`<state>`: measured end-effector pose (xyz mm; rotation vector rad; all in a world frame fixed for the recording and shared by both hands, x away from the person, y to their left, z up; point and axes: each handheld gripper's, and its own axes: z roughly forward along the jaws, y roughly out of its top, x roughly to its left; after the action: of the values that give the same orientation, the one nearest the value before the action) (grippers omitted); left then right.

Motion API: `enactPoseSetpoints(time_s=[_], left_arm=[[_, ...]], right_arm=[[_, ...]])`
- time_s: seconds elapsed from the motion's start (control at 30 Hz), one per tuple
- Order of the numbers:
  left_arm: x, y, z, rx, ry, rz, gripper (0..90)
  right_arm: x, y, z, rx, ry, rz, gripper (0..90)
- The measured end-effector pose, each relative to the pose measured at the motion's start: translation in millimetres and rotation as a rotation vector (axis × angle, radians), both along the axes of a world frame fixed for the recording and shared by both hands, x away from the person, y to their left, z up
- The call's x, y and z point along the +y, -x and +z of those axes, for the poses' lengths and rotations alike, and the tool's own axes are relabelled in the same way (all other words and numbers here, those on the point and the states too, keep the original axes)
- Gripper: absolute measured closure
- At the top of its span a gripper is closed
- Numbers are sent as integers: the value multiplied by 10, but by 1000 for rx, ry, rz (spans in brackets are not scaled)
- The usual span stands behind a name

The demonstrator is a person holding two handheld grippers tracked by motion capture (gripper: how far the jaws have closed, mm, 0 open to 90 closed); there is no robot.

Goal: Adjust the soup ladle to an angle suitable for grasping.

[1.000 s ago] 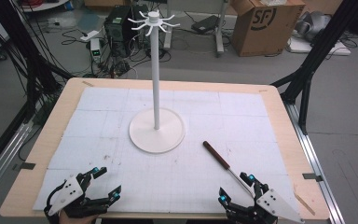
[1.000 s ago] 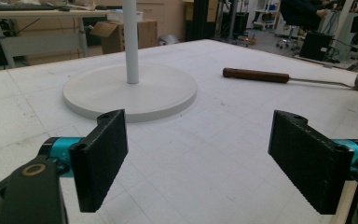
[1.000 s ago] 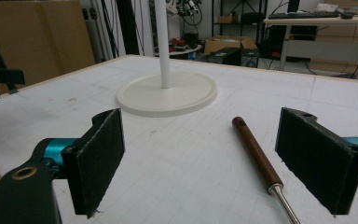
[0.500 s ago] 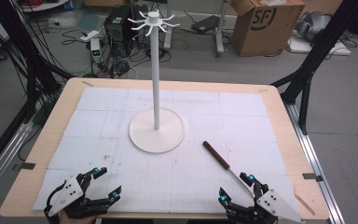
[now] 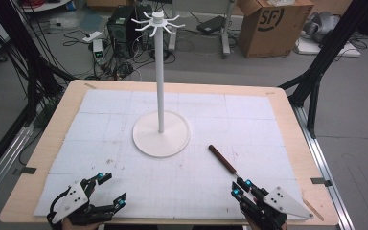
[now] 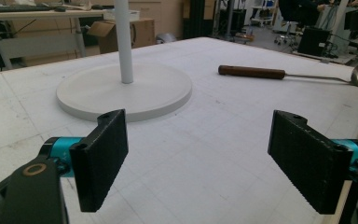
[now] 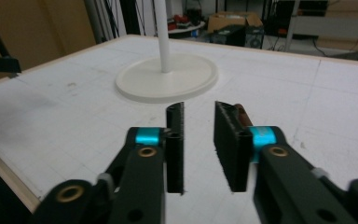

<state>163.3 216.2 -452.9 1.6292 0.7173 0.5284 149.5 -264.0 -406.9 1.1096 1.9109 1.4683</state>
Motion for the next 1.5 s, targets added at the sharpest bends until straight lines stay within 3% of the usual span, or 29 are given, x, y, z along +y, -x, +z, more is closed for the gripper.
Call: enactPoseSetpoints(time_s=[0.17, 0.3, 0.47, 0.77, 0.93, 1.17, 1.5], left_arm=[[5, -1, -1, 2, -1, 2, 206], [-3, -1, -3, 5, -2, -1, 207], [-9, -5, -5, 5, -4, -4, 207], [-12, -6, -7, 5, -3, -4, 209], [-7, -5, -5, 4, -4, -4, 210], [-10, -6, -7, 6, 1, -8, 210], [-14, -9, -13, 10, 3, -6, 211]], right_arm=[[-58, -78, 12, 55, 25, 13, 890], [-103, -188, 21, 130, 74, 41, 894], [-135, -298, 64, 180, 106, 71, 895], [-108, -600, 134, 283, 279, 157, 899], [-126, -743, 115, 345, 305, 177, 899], [-154, -860, 4, 391, 314, 182, 899], [-122, -986, -136, 470, 394, 231, 900]])
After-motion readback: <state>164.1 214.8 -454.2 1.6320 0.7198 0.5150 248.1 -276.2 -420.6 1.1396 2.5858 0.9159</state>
